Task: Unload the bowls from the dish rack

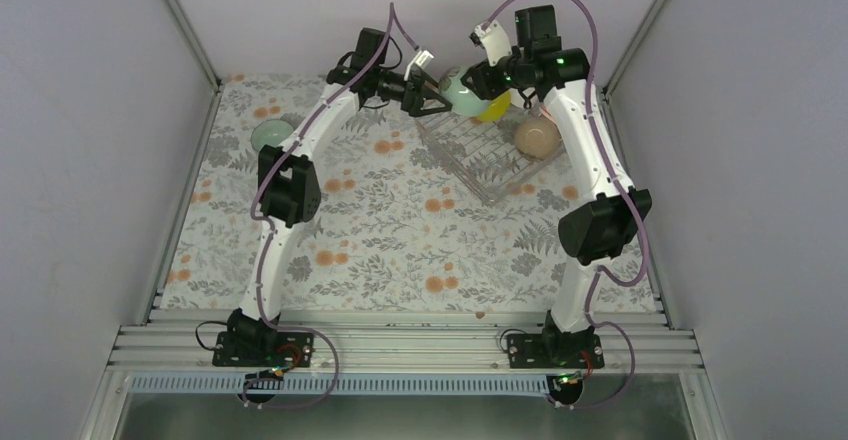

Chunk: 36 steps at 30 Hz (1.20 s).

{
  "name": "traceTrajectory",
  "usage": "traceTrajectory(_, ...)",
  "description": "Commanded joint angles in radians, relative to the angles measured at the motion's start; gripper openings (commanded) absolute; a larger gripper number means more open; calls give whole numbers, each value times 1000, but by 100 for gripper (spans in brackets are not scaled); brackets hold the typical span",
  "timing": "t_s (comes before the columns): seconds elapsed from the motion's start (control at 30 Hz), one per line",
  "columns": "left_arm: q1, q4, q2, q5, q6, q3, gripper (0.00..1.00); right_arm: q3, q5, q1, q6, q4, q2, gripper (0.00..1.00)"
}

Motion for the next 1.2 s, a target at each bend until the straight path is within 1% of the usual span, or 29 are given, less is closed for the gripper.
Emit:
traceTrajectory(0.0,-6,32,-24,45,-18,26,97,51,-59,15,18,43,-28,33)
traceTrajectory(0.07,-6,36,-37,46,-18,25,95,51,-64,20,21,44,-19,34)
traceTrajectory(0.23,-6,50,-57,62,-34,25,95,44,-67,26,24,52,5,34)
traceTrajectory(0.37,-5,75,-77,82,-53,7,90,47,-64,29,24,61,22,34)
traceTrajectory(0.4,-6,81,-81,81,-58,4,89,48,-63,29,24,66,26,33)
traceTrajectory(0.5,-6,104,-95,98,-82,-3,77,48,-63,30,25,76,44,33)
traceTrajectory(0.57,-5,117,-108,106,-97,-13,71,46,-63,29,23,84,50,33)
traceTrajectory(0.7,-4,132,-130,114,-110,-29,68,52,-68,31,23,93,66,35)
traceTrajectory(0.8,-3,136,-140,120,-113,-32,62,51,-88,30,23,97,75,37)
traceTrajectory(0.87,-3,143,-143,125,-118,-33,59,46,-102,30,24,101,81,39)
traceTrajectory(0.97,-3,149,-147,132,-125,-34,56,43,-119,31,24,95,94,41)
traceTrajectory(1.17,-2,180,-163,146,-161,-36,52,-22,-115,31,28,148,89,45)
